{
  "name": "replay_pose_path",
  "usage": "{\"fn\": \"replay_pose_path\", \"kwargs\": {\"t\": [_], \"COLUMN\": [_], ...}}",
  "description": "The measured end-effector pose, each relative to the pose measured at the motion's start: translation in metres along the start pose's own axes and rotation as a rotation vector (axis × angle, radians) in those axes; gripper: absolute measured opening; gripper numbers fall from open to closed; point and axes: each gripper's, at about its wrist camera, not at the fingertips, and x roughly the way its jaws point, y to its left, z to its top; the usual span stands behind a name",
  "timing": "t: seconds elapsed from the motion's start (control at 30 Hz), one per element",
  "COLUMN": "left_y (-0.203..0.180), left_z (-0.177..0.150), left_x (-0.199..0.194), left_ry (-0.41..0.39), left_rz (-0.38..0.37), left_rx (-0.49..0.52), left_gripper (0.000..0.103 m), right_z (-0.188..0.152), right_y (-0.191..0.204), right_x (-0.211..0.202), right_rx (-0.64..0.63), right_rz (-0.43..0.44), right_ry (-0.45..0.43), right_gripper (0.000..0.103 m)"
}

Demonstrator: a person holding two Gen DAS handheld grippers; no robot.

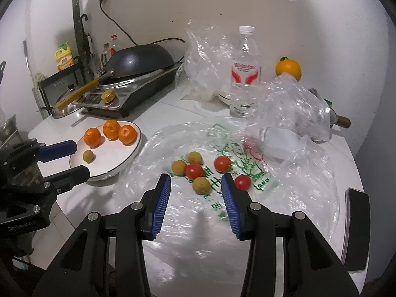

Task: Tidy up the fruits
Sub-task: 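Move both open grippers back to the fruit on the bag, then grasp a red cherry tomato with the right gripper while the left grasps a yellow fruit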

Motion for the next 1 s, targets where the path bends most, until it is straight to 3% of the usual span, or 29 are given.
{"fn": "replay_pose_path", "kwargs": {"t": [1.0], "left_y": [-0.065], "left_z": [0.019], "left_x": [0.080], "left_ry": [0.111], "left_rz": [-0.068], "left_rx": [0.057], "left_gripper": [0.050], "right_z": [-0.012], "right_y": [-0.069], "right_x": [0.038], "right_rx": [0.026], "right_rz": [0.053], "right_ry": [0.061], "right_gripper": [0.045]}}
